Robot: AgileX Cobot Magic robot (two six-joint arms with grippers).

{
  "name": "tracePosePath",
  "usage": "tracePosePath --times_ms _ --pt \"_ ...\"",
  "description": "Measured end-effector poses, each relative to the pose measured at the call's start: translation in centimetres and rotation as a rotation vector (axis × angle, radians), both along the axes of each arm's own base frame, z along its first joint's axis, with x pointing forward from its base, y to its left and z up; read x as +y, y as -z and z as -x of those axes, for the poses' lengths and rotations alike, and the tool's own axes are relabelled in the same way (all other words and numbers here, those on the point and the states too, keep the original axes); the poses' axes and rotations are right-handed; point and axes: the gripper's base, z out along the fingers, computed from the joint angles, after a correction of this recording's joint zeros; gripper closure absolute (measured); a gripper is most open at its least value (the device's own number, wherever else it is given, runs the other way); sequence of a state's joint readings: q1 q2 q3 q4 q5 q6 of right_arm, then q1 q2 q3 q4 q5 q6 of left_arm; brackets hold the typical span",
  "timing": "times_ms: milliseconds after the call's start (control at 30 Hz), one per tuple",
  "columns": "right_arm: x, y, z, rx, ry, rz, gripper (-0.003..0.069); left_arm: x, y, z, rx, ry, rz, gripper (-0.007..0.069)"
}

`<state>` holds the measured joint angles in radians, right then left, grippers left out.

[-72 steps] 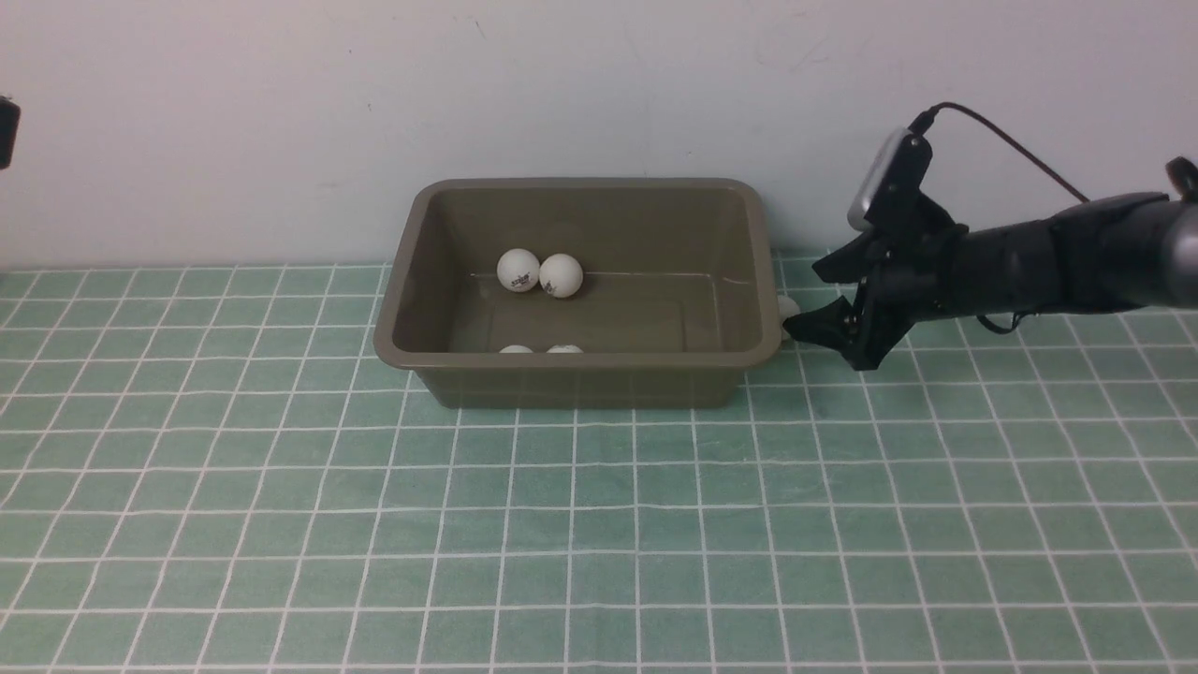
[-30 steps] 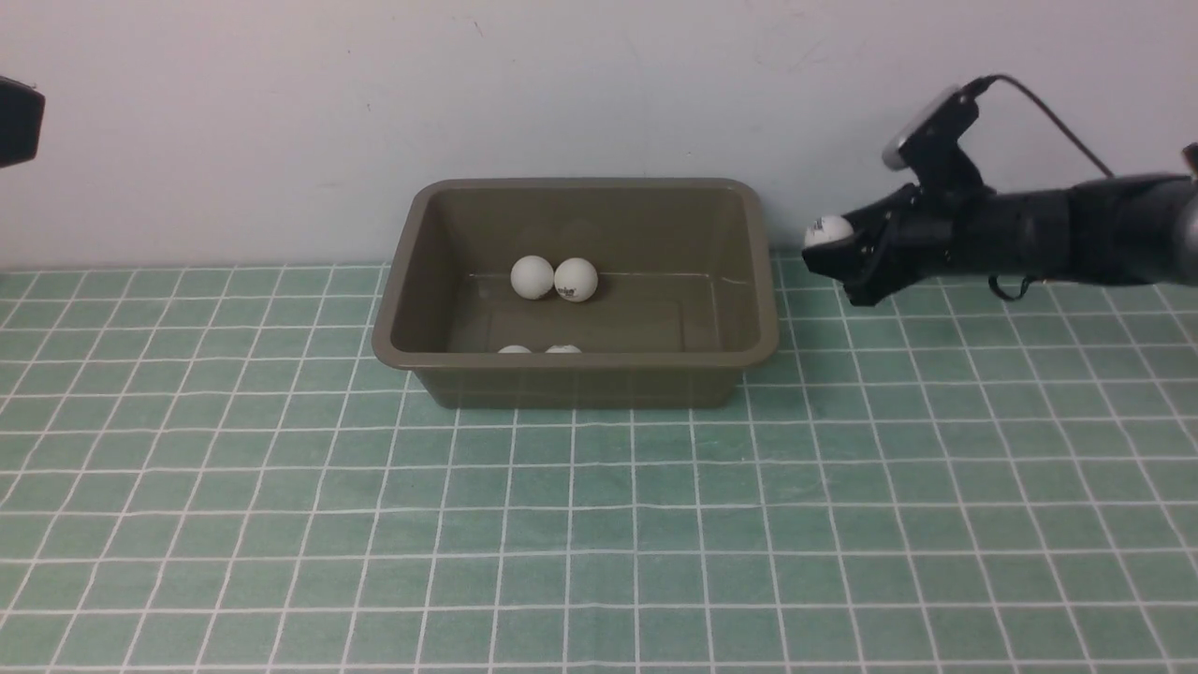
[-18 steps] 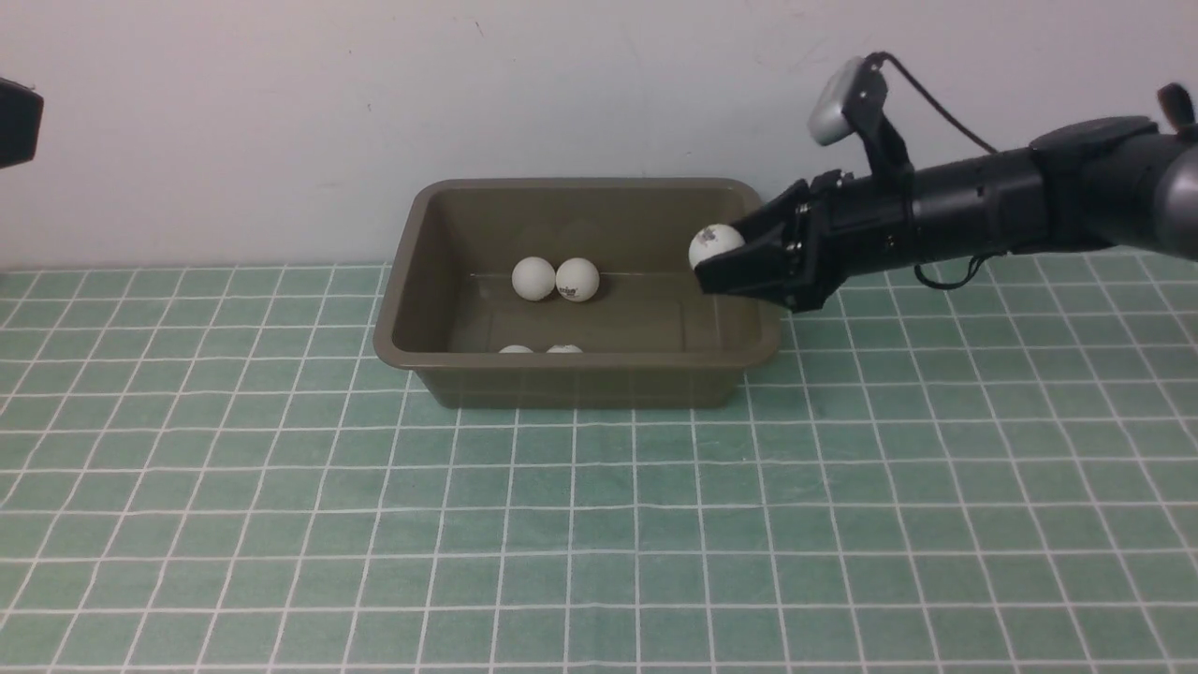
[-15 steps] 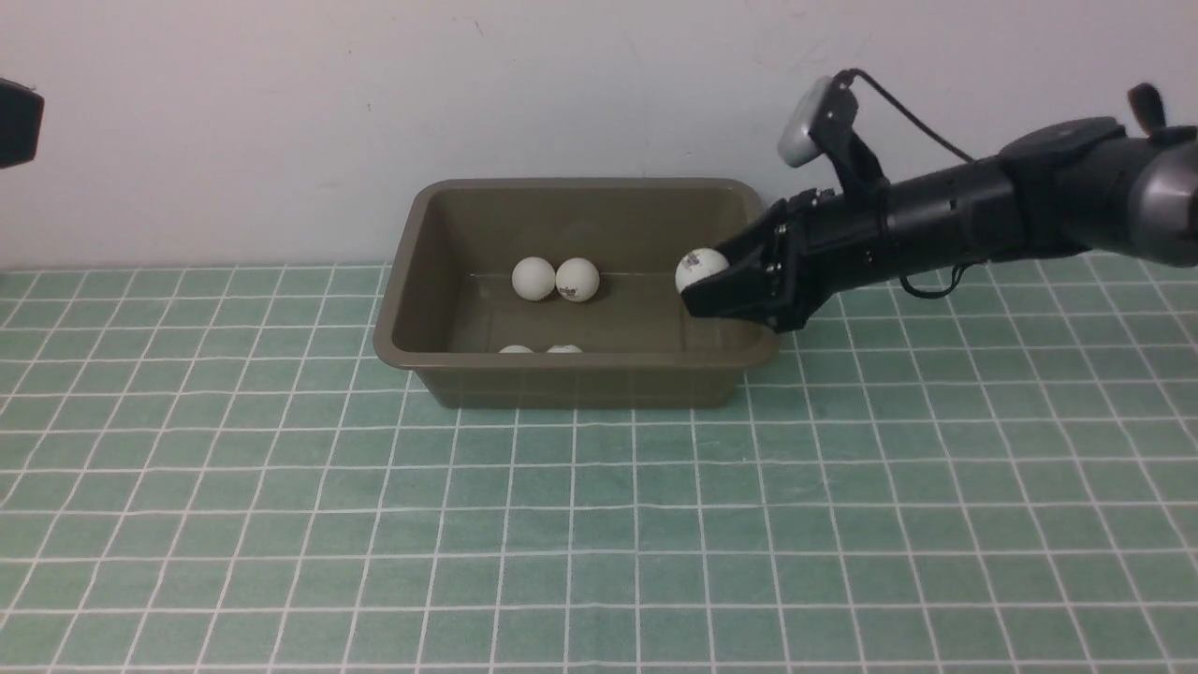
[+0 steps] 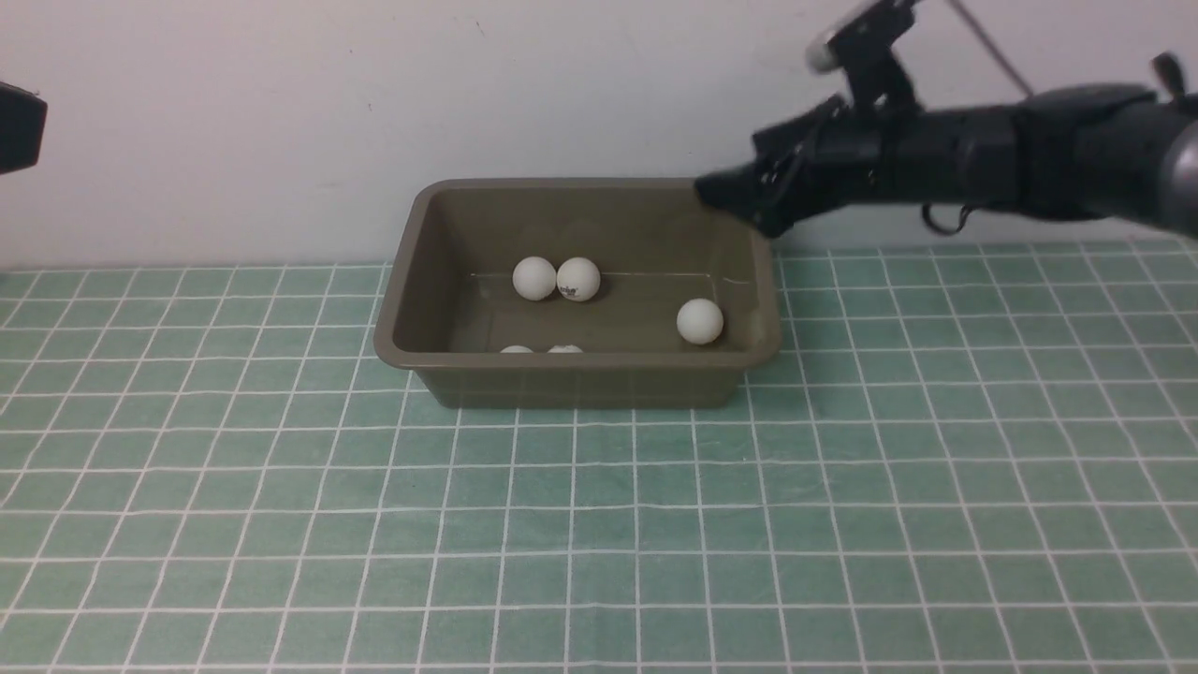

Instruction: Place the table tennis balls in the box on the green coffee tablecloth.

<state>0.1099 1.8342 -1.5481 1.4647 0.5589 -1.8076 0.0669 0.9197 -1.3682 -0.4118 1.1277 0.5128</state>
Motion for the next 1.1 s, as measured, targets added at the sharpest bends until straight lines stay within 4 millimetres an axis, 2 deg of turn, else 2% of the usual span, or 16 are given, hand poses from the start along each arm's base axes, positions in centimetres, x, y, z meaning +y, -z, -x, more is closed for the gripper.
tracePosePath --times_ms 100,167,267,333,467,667,800,900,1000,1100 --pt "-3.7 -5.7 2.5 -0.106 0.154 -0.033 0.0099 0.0 0.0 0.0 -0.001 0.002 -0.003 0.0198" --pt "-5.2 -8.5 4.4 -0.155 0.219 -0.056 0.0112 0.0 0.0 0.0 -0.002 0.004 -0.006 0.0198" --pt "-6.4 -11.7 7.3 -0.220 0.277 -0.032 0.0135 0.0 0.0 0.0 -0.003 0.005 -0.006 0.0198" --pt "-6.6 -13.0 8.8 -0.231 0.287 -0.019 0.0151 0.0 0.0 0.0 -0.003 0.005 -0.006 0.0198" --pt "-5.7 -13.2 11.0 -0.093 0.189 -0.044 0.0173 0.0 0.0 0.0 -0.004 0.006 -0.008 0.0198" --pt "-4.2 -10.4 13.2 0.334 0.003 -0.044 0.0177 -0.2 -0.1 0.0 -0.005 0.018 0.011 0.0198" --pt "-5.4 -9.4 13.6 0.439 0.138 0.055 0.0178 -0.4 -0.2 0.0 -0.011 0.031 0.031 0.0198" --pt "-7.0 -9.6 14.3 0.447 0.298 0.137 0.0177 -0.4 -0.2 0.0 -0.010 0.032 0.033 0.0198" --pt "-8.0 -10.8 15.8 0.407 0.400 0.183 0.0177 -0.4 -0.2 0.0 -0.012 0.032 0.034 0.0198" --pt "-8.1 -12.7 18.6 0.344 0.424 0.187 0.0177 -0.4 -0.2 0.0 -0.012 0.032 0.034 0.0198"
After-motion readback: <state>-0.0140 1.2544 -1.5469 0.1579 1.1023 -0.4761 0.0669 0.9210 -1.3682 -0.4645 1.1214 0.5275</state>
